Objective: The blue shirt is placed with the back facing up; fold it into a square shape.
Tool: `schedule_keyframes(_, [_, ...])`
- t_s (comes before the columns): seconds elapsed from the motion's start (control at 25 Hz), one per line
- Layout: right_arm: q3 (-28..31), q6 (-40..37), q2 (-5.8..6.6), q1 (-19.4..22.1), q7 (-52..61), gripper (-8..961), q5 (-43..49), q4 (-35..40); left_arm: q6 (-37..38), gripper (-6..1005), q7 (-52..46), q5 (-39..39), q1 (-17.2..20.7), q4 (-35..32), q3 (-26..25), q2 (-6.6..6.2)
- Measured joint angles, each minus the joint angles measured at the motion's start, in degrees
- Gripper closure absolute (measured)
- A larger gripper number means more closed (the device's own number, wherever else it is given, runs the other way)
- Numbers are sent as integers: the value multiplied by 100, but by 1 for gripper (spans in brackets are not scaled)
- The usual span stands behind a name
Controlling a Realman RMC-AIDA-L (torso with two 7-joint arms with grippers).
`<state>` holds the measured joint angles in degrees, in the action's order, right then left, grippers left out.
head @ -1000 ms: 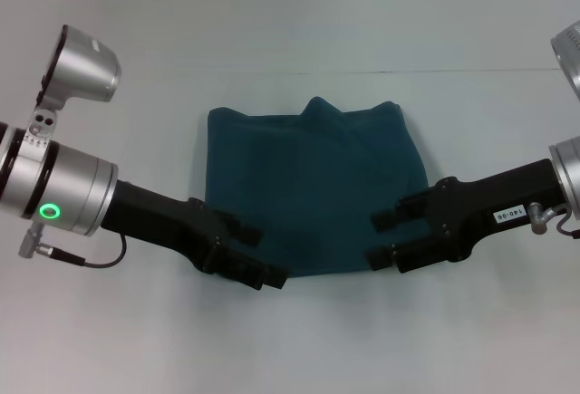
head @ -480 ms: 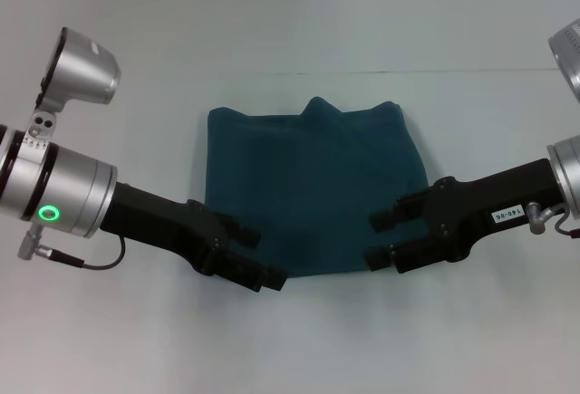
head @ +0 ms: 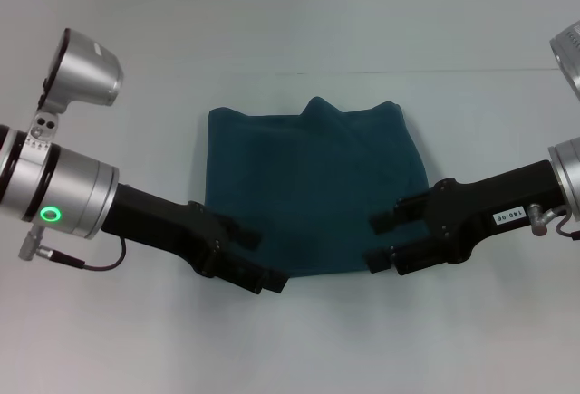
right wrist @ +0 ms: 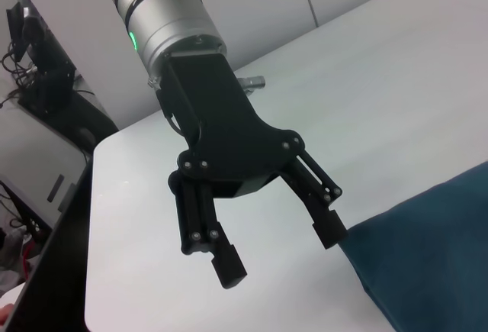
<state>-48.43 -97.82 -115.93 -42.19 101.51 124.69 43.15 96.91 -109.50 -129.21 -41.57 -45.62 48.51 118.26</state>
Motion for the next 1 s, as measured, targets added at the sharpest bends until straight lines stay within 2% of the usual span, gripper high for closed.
schedule_keyframes(1.0, [-33,-10,-18,0,0,238,3,0,-30,49,0,-8,18,0,10,4])
